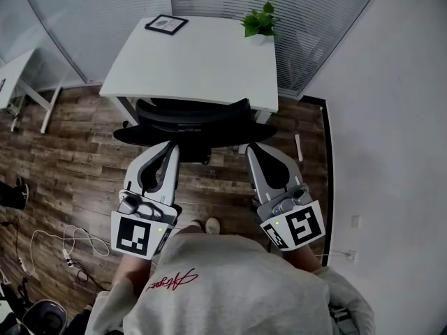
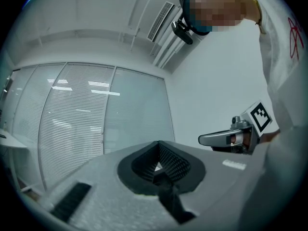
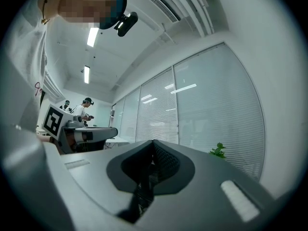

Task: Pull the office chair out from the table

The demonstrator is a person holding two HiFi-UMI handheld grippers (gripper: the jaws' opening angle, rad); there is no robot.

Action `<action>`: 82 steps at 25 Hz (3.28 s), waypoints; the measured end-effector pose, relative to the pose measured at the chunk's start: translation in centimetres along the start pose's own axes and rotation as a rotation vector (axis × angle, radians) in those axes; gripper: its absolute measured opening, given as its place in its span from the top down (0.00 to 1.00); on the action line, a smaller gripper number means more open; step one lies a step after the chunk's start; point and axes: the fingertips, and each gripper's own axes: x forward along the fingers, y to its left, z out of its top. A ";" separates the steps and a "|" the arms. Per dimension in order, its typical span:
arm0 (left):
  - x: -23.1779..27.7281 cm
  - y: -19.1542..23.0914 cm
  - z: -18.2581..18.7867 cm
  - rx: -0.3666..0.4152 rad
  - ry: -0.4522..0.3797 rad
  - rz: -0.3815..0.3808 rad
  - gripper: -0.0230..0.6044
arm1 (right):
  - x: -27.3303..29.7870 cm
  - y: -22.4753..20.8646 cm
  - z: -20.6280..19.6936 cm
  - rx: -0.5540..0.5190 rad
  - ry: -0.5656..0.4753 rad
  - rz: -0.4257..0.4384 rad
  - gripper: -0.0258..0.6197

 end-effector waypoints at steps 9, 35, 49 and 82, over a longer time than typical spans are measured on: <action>-1.3 1.5 0.4 0.006 0.012 0.009 0.96 | 0.4 0.9 0.1 0.000 -0.001 -0.045 0.96; -3.5 4.8 -4.1 0.093 0.199 -0.068 0.93 | 2.7 3.4 -2.2 -0.150 0.059 0.111 0.92; -4.0 4.0 -10.2 0.323 0.441 -0.258 0.70 | 4.4 5.8 -10.3 -0.510 0.383 0.336 0.61; -0.8 7.6 -25.1 0.910 0.867 -0.336 0.56 | 8.4 -0.3 -23.4 -0.974 0.808 0.354 0.57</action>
